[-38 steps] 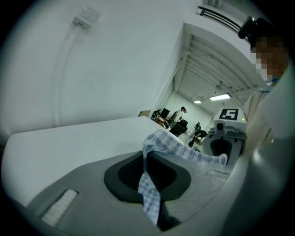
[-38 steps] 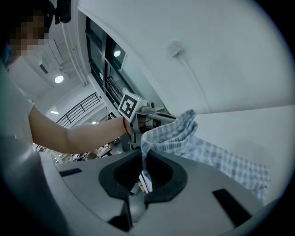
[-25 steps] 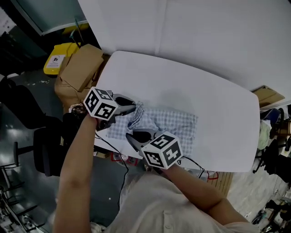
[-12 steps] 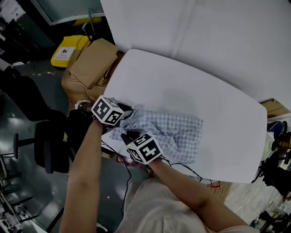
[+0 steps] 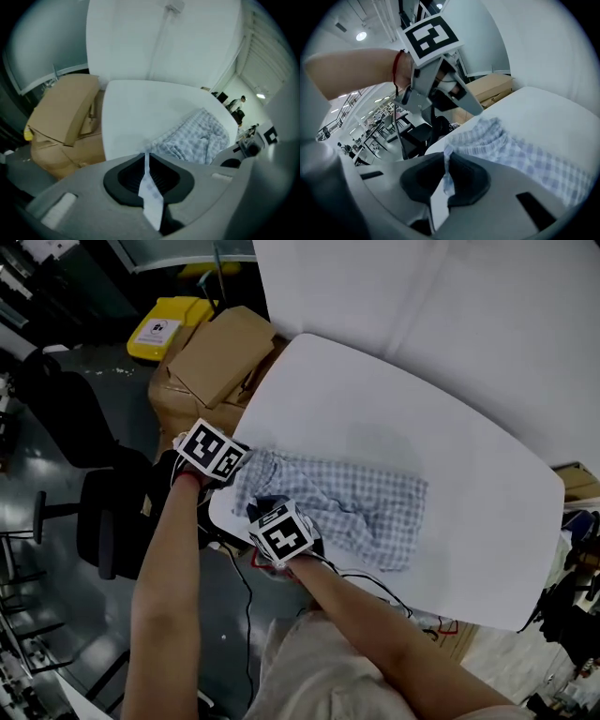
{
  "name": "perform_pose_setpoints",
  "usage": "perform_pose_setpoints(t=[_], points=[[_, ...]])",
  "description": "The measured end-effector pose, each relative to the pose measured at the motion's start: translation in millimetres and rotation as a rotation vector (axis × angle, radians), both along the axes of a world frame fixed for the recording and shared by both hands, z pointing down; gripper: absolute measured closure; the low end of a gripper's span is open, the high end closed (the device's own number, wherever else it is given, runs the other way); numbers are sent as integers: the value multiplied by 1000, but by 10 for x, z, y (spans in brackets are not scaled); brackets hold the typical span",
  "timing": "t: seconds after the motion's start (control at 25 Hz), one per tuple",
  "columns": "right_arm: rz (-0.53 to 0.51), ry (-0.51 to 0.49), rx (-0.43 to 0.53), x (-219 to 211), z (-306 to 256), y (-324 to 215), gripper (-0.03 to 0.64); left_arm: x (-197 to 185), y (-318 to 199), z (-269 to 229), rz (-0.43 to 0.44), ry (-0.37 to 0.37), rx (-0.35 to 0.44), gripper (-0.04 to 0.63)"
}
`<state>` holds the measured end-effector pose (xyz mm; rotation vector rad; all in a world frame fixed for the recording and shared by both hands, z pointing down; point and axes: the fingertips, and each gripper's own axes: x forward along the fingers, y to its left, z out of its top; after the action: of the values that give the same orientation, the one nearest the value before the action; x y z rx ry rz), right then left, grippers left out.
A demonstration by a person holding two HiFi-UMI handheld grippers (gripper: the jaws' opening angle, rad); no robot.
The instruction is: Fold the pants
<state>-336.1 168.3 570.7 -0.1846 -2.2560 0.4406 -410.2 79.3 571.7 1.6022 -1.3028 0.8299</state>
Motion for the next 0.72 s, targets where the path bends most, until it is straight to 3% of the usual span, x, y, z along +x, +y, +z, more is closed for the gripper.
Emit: perform_pose_setpoints(t=[0.08,0.16,0.24,0.36,0.48,0.6,0.64,0.72], points=[[-1,-2,13,-51,17,10,581,-205,59,-187,-65,-34,43,569],[-23,2,-18,-116,65,97,577,-286,111,-419,-164,13,158,569],[-70,10,-89,-167,92,274,406,-260,220,-617,-271,114,296,569],[-171,-19,-41,-195,0,428,344,-177,457,-713,-455,264,456,569],[-296,-159,48,-164,-313,564,344,-120,777,-668,-635,317,552,569],[-361,-337,53,-25,-811,470,348,-4,1102,-655,-740,301,616,569],[-369,-378,76,31,-947,327,381,65,1177,-650,-747,288,623,569],[-365,-418,162,112,-1120,-81,514,238,1260,-644,-733,267,624,570]])
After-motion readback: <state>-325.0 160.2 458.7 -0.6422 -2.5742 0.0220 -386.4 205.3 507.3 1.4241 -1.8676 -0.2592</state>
